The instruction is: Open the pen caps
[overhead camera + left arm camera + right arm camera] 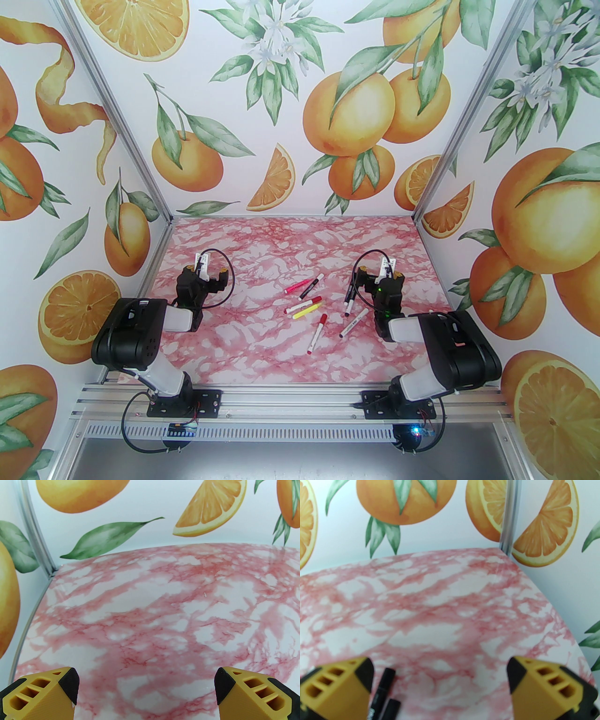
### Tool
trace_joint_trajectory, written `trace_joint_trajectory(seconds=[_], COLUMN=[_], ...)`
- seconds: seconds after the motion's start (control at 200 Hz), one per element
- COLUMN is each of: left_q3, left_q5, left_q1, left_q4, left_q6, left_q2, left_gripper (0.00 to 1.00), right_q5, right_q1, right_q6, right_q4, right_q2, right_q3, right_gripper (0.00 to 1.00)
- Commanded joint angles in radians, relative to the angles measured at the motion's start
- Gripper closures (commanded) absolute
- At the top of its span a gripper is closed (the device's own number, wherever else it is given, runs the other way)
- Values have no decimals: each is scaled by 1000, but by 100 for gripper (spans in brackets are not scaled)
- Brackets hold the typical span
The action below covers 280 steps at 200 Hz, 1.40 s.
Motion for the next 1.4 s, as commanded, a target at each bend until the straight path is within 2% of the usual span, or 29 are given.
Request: trace_joint_trajectory(seconds=[0.0,0.685,0.836,1.091,1.161,1.246,1.396], left_q3=[18,18,1,-6,3,46,142], left_q5=[7,14,20,4,-37,-115,-144], left_q1=[-3,1,-3,-12,-34,-66,-148], left_q4=[13,13,44,44,-30,-229,-577], left_q6=[12,10,15,22,37,24,-44], left_q2=[-7,-7,-10,-28,-91,-199,-414], left_gripper=[0,0,0,0,0,0,0], right_q5=[-23,-26,-23,-38,-24,8,79], right_q1=[-5,-6,-8,-3,4,22,67], right_q6=[-6,-2,0,-13,-18,-25,35], right_q4=[7,4,93,96,25,-99,-458], right_q2=[10,9,7,-19,-88,-205,-446], right_q3=[18,19,-26,-37,-33,-22,23], right_gripper=[0,0,0,0,0,0,0])
